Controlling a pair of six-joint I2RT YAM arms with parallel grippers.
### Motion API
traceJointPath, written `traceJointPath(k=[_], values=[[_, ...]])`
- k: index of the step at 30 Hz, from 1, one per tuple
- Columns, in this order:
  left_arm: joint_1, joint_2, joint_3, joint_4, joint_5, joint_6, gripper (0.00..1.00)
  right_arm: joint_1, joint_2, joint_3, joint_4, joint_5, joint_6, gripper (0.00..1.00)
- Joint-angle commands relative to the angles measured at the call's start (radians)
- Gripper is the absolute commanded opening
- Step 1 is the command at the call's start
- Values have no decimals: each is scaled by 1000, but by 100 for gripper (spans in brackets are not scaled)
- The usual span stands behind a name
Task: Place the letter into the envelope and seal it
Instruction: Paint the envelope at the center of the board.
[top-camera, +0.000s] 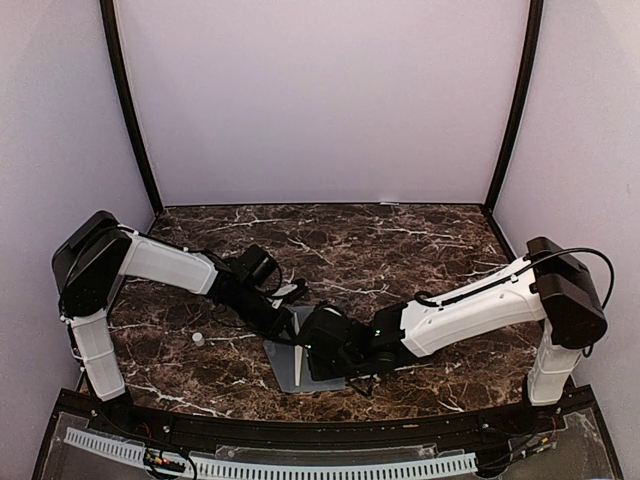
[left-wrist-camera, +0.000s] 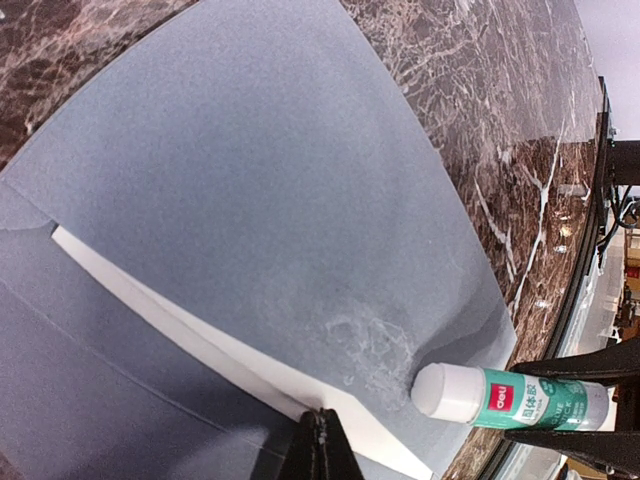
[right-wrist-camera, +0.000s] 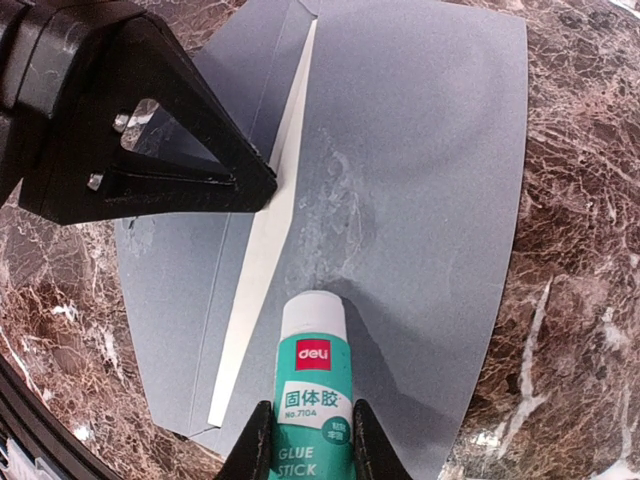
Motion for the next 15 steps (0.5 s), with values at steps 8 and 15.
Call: traceJointPath(k=[8, 15], values=[[-11, 54, -17, -61, -66, 3, 0, -20, 54, 37, -43, -16, -19, 1], [-11, 56, -16, -63, -67, 3, 0, -39, 71, 52, -67, -3, -19, 1]])
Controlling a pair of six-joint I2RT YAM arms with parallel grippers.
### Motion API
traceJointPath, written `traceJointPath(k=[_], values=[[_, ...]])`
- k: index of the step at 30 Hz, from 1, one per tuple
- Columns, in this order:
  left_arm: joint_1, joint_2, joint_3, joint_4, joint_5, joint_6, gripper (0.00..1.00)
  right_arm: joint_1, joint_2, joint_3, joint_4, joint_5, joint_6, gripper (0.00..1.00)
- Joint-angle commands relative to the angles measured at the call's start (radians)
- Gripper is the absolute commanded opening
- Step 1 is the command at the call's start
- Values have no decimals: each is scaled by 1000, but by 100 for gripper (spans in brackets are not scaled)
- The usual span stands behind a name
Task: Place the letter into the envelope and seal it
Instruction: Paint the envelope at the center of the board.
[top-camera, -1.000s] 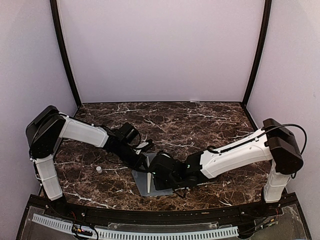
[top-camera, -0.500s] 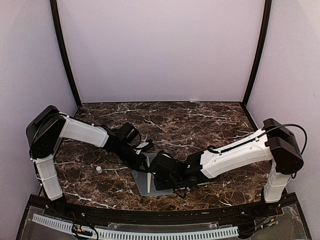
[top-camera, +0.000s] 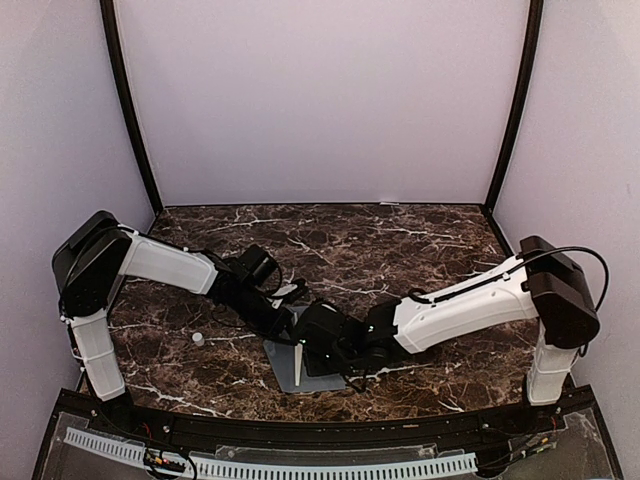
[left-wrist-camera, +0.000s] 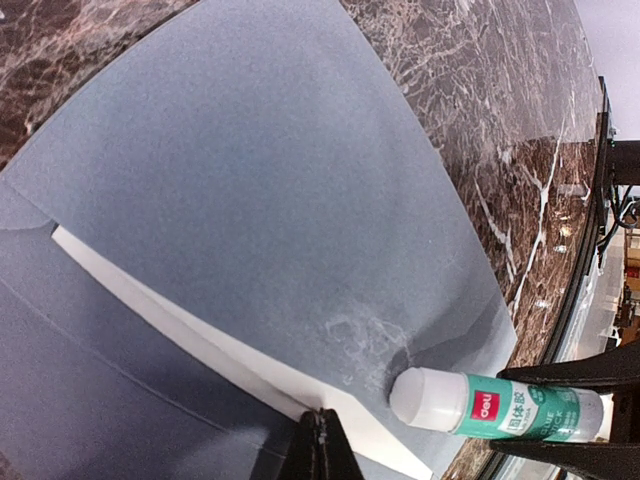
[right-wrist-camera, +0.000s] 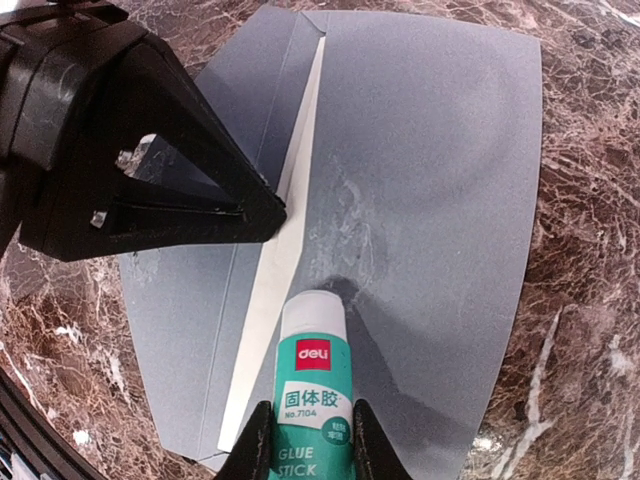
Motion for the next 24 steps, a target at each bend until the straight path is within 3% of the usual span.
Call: traceJointPath(k=[1, 24], values=[[-10, 55, -17, -62, -68, 3, 0, -21, 40, 12, -63, -1, -7, 1], [-11, 72, -13, -65, -54, -2, 0, -110, 122, 86, -47, -15, -100, 0]])
